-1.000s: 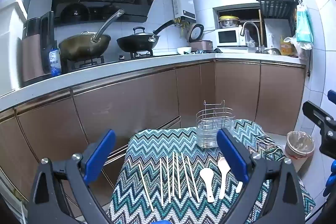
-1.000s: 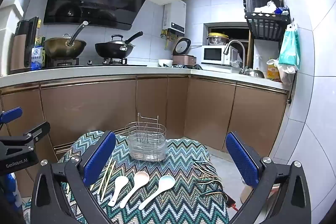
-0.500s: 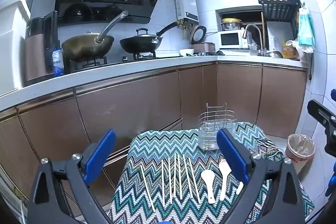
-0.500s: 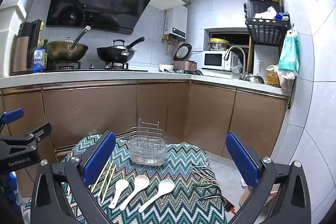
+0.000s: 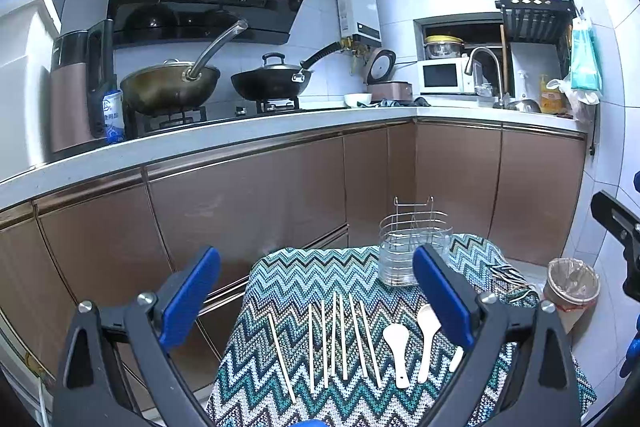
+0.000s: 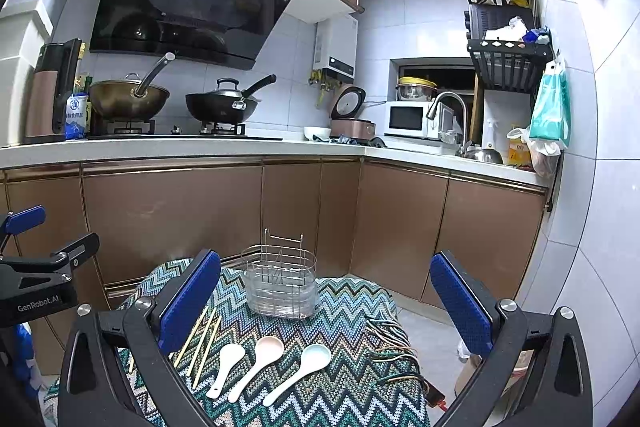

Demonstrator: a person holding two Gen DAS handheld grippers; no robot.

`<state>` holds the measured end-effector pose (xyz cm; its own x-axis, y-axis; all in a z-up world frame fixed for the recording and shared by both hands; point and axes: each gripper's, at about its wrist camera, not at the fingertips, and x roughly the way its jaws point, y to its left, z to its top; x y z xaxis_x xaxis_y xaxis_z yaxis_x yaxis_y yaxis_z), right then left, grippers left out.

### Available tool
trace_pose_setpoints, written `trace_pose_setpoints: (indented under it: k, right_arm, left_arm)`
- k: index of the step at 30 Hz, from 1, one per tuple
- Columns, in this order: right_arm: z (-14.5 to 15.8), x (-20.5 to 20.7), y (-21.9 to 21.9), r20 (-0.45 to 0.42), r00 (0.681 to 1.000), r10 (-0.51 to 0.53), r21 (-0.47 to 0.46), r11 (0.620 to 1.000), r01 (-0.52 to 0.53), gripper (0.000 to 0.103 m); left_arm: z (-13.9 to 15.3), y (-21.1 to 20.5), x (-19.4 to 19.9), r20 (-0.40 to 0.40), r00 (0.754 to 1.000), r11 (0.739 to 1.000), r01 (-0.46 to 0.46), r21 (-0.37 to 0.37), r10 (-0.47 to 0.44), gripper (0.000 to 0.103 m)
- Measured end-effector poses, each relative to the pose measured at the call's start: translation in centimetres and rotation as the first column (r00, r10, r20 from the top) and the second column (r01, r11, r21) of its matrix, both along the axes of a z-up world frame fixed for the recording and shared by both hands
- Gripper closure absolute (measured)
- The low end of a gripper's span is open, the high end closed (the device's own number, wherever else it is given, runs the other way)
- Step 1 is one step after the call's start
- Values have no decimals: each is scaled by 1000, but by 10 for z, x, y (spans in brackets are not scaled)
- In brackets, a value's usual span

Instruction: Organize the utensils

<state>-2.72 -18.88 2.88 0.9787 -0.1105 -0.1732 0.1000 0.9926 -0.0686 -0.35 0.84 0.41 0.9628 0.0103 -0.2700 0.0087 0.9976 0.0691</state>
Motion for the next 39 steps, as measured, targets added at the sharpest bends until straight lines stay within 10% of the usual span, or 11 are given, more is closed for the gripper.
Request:
trace_pose_setpoints:
  k: [39]
  right_arm:
    - [6,4,-18,44,999,-26,19,999,26,0]
  left_arm:
    - [15,-11,3,46,998,999,39,8,-39,5]
